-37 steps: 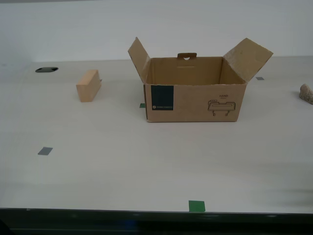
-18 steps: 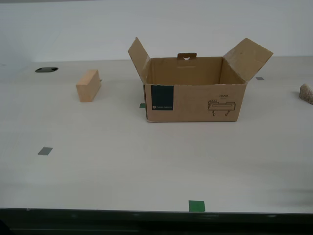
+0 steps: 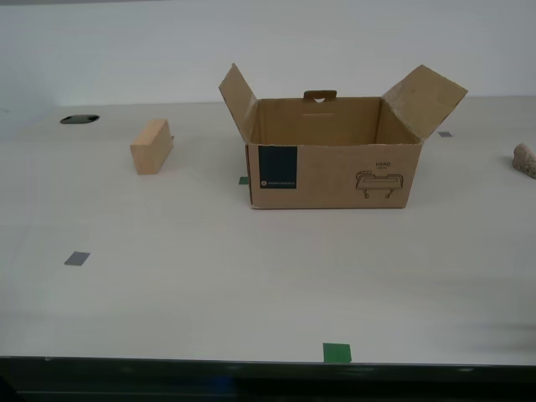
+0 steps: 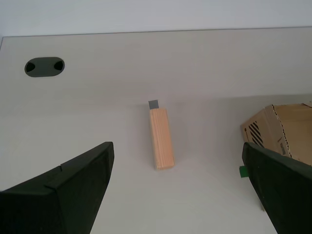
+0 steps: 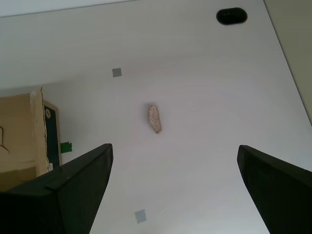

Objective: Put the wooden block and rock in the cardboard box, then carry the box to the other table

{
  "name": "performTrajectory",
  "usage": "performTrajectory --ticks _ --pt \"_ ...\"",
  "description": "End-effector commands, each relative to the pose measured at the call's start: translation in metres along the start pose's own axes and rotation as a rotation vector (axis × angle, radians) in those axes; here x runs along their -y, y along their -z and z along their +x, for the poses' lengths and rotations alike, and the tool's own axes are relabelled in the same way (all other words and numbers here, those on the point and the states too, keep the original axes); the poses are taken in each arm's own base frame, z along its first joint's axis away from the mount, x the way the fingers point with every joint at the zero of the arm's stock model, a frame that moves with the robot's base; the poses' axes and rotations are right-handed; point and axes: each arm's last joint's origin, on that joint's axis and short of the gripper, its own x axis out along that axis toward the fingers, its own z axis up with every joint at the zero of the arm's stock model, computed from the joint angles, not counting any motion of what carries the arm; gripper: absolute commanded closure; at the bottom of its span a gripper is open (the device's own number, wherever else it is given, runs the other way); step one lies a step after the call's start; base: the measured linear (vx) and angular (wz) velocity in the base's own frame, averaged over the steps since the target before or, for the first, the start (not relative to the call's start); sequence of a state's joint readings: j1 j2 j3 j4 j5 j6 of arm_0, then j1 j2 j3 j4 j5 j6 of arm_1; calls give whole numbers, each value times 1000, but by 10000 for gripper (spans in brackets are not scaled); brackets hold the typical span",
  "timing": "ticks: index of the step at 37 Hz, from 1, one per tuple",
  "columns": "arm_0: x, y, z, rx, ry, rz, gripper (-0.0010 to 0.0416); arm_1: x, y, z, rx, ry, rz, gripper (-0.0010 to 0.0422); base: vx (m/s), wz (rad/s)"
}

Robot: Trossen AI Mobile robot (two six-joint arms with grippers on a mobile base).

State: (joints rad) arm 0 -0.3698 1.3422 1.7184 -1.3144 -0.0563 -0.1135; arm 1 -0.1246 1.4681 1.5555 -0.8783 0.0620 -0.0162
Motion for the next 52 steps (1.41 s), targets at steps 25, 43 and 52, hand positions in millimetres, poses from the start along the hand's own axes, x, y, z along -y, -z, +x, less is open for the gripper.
performTrajectory --ticks 25,43,52 --pt "-2 4 0 -42 -12 27 52 -5 -31 103 -220 -8 -49 53 0 0" --pt "-5 1 10 -88 -27 15 54 -8 -21 181 -437 -14 -58 53 0 0" --pt "-8 -6 30 -138 -42 1 55 -5 -15 194 -464 -10 -52 53 0 0"
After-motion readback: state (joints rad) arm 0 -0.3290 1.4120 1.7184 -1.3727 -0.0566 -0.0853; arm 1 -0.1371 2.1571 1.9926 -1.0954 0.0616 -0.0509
